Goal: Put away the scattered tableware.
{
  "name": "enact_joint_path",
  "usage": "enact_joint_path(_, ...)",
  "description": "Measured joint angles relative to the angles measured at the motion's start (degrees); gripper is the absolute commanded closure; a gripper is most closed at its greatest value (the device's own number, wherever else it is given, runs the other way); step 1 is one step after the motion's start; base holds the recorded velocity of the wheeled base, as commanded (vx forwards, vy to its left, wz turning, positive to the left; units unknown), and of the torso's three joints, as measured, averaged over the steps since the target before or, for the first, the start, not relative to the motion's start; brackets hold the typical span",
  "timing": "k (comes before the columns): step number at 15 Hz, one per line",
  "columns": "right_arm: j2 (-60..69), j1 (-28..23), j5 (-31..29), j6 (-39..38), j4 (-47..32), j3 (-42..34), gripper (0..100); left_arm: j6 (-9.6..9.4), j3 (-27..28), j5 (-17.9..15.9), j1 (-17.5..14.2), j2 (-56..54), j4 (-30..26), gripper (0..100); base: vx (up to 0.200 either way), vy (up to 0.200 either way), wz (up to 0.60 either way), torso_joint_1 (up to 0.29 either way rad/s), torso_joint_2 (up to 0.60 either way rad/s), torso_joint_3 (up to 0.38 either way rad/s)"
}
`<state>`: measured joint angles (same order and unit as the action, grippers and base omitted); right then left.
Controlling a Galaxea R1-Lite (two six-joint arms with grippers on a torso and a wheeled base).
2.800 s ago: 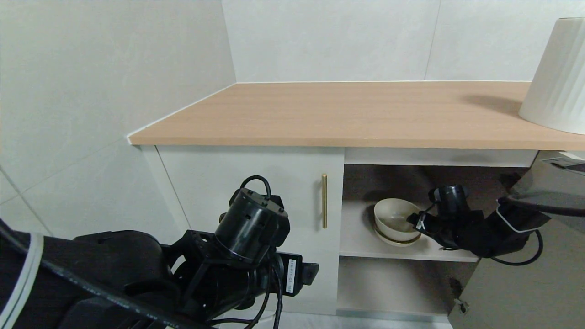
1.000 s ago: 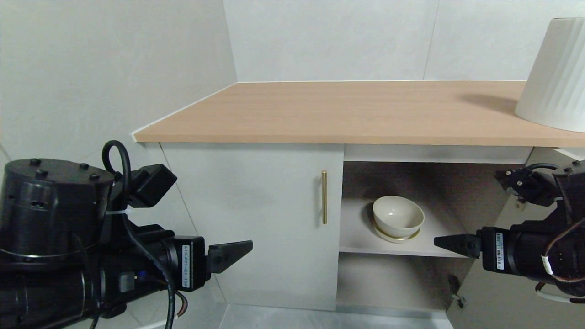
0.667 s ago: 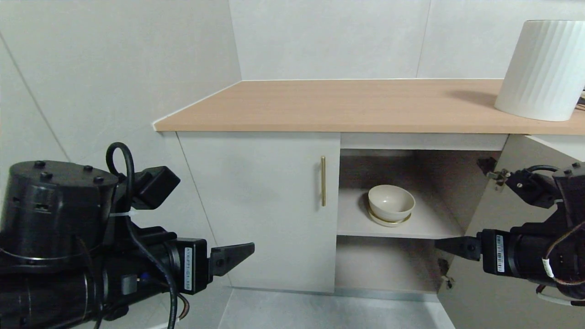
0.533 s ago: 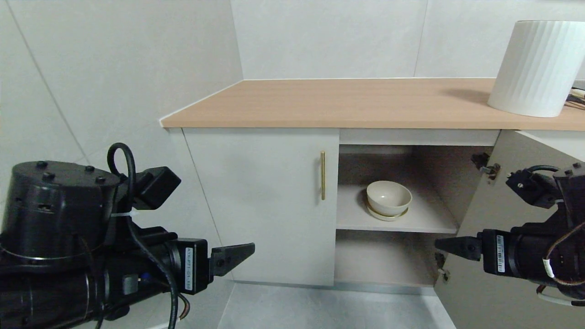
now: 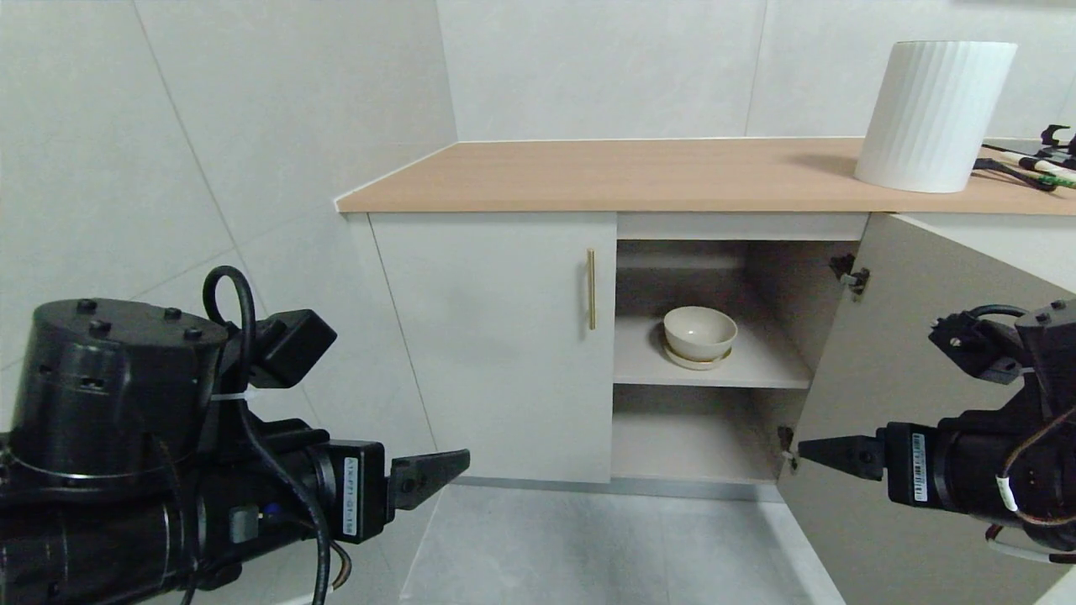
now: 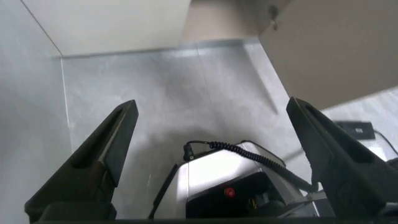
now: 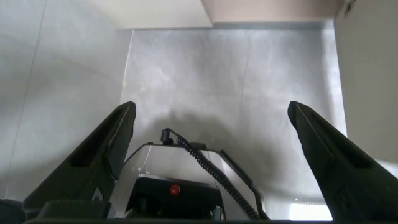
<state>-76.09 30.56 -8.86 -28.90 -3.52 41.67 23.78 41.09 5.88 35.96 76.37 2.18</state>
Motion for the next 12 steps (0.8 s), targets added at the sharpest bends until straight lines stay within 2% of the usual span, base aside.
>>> enact_joint_path(2, 0.0, 0.0, 0.0, 0.0, 0.0, 0.0, 0, 0.00, -0.1, 0.0, 0.0, 0.0, 0.0, 0, -0.200, 0.000, 0.00, 0.005, 0.00, 0.000)
enact_joint_path(12, 0.4, 0.0, -0.1, 0.1, 0.0, 0.0, 0, -0.04, -0.1, 0.0, 0.0, 0.1, 0.0, 0, 0.000, 0.000, 0.00, 0.000, 0.00, 0.000)
